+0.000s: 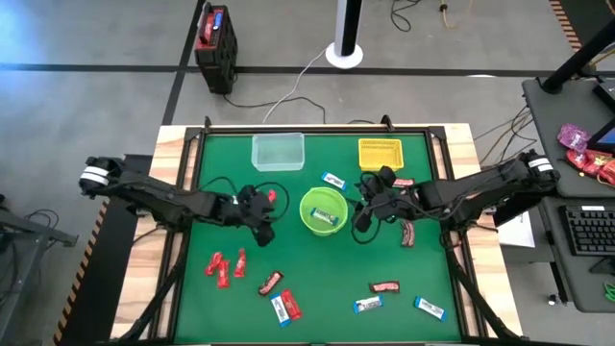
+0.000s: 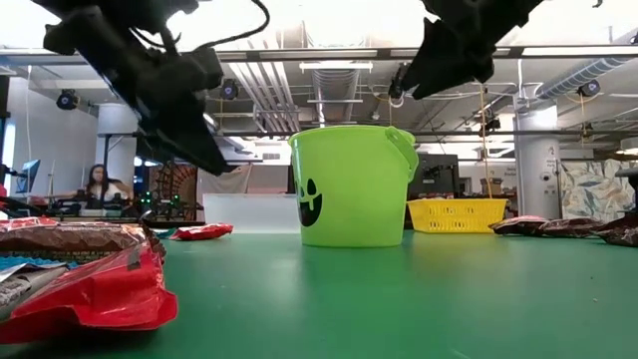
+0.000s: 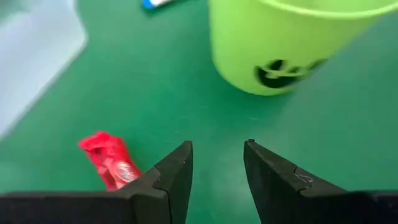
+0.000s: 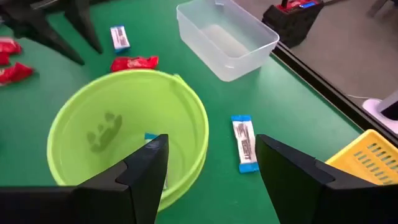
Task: Sort candy by brand, put in halloween buckets
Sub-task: Put the red chocolate into the transparent bin
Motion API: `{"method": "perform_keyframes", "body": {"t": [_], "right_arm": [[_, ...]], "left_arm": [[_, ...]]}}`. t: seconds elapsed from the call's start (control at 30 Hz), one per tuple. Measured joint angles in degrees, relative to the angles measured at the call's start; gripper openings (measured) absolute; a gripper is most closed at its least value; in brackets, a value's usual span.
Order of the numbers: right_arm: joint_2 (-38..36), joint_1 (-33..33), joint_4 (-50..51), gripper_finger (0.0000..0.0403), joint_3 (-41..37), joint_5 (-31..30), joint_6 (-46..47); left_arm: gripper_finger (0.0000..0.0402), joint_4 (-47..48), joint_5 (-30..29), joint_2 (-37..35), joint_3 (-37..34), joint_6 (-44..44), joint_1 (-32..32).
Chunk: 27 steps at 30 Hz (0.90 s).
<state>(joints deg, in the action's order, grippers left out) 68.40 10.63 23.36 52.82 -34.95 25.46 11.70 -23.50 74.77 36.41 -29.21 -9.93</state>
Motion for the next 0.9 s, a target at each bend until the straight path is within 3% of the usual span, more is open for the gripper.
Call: {"method": "perform_keyframes", "body": {"t": [0.17, 0.57, 0.67, 0.9], "right_arm": [[0.42, -0.02, -0.20, 0.0248, -0.04, -0.17, -1.11], [0.37, -0.04, -0.37, 0.0258, -0.02, -0.20, -1.43], [0.37, -0.04, -0.37, 0.0260, -0.02, -0.20, -1.36], [0.37, -0.02, -0.23, 0.0260, -0.02, -0.15, -0.59]], "left_arm": [[0.0128, 3.92, -7.49, 3.02, -0.07, 0.17, 0.77], [0.0193, -0.16, -5.28, 7.13, -3.50, 2.74, 7.14], [0.0198, -4.35, -2.49, 8.33, -4.65, 4.68, 7.71], [0.0195, -5.09, -2.56, 11.97, -5.17, 3.00, 9.22]]}}
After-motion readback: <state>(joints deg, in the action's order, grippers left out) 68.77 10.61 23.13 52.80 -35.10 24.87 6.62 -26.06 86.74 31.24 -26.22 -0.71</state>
